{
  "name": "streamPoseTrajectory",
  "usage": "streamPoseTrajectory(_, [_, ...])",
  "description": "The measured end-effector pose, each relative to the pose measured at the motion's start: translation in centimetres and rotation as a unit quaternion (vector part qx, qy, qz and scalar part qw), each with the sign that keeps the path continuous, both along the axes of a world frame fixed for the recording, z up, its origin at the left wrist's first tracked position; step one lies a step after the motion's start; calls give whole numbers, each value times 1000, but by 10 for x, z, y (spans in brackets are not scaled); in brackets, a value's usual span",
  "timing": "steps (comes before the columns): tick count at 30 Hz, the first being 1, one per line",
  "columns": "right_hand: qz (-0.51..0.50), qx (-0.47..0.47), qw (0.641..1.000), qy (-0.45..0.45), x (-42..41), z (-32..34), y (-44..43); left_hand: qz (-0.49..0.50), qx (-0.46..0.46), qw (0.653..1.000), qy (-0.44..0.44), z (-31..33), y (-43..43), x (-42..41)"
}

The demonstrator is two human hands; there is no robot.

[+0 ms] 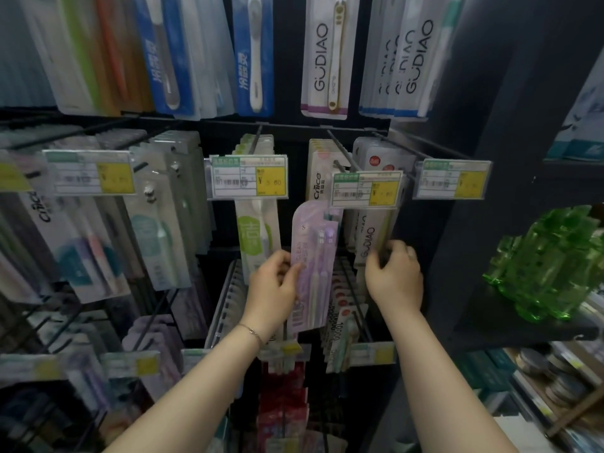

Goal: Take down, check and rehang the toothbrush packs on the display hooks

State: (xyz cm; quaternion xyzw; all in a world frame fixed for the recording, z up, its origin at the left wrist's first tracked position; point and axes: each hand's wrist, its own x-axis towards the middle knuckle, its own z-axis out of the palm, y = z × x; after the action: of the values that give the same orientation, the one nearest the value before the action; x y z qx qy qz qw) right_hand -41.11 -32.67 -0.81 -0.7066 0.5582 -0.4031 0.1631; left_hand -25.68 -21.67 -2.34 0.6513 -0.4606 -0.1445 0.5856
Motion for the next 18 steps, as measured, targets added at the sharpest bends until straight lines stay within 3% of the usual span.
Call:
streamPoseTrajectory(11, [229,-75,969,55,3,-3,37,-15,-22,998,49,7,13,-15])
streamPoseTrajectory(18, [312,-12,945,-97,2,-13,48,-17,-24,996,78,11,28,-19])
